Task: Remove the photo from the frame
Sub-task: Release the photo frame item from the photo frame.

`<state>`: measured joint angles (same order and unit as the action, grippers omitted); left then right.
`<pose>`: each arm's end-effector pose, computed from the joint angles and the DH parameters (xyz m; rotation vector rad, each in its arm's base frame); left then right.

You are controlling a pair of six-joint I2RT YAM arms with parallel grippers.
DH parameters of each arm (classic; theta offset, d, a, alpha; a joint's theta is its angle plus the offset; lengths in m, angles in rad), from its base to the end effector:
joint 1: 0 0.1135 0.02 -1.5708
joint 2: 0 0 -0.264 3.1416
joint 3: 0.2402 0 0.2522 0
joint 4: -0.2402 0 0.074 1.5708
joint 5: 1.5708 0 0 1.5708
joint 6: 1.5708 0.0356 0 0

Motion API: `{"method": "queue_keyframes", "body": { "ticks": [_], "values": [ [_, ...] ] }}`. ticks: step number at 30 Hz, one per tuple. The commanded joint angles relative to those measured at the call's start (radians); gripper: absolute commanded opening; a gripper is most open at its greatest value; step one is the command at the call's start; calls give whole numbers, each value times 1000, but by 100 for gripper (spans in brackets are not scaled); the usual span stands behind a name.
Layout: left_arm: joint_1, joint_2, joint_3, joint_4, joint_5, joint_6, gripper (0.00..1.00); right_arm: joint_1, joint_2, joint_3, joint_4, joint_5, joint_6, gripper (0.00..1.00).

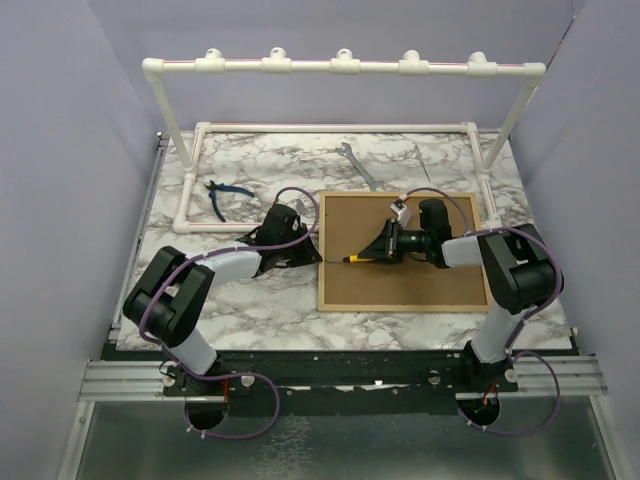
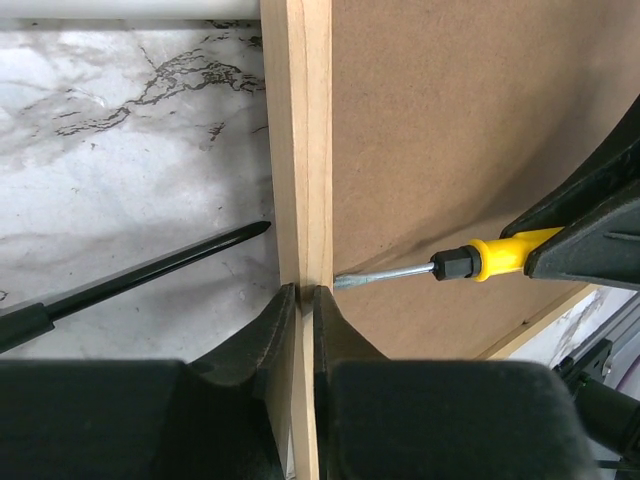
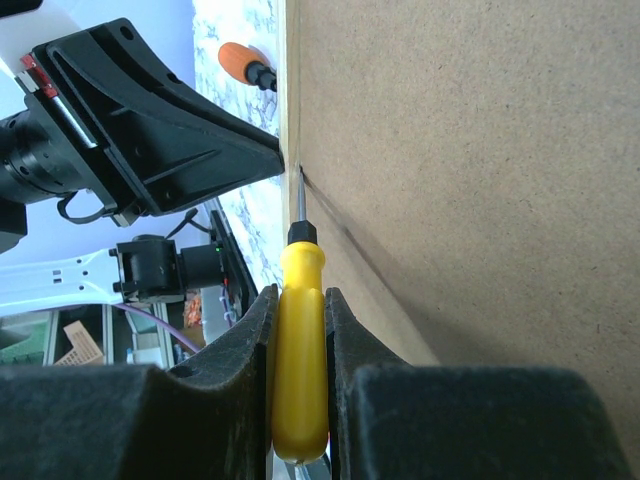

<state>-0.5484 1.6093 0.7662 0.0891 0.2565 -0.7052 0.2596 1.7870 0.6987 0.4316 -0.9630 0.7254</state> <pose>0.2658 -0.1729 0.1601 -0.0562 2.4813 -0.8878 0.3000 0.1099 0.1246 -0.0440 2.3612 1.5850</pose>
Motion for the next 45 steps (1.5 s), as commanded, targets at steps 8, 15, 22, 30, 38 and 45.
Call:
{"method": "queue_keyframes", "body": {
  "ticks": [8, 15, 22, 30, 38, 45],
  "values": [
    [7, 14, -23, 33, 33, 18, 8, -13, -10, 12, -9, 11, -12, 1],
    [8, 10, -30, 33, 31, 18, 8, -20, -8, 10, -12, 10, -16, 1],
    [8, 12, -26, 33, 39, 13, 8, -20, 11, 16, -4, 0, -7, 1],
    [8, 15, -25, 39, 51, 9, 8, -19, 32, 10, 3, -9, 1, 0],
    [8, 15, -28, 46, 63, 7, 8, -13, 36, 14, 18, -1, 17, 0],
    [8, 16, -30, 49, 71, 3, 8, 0, 52, 23, 21, 3, 26, 1]
  ]
}}
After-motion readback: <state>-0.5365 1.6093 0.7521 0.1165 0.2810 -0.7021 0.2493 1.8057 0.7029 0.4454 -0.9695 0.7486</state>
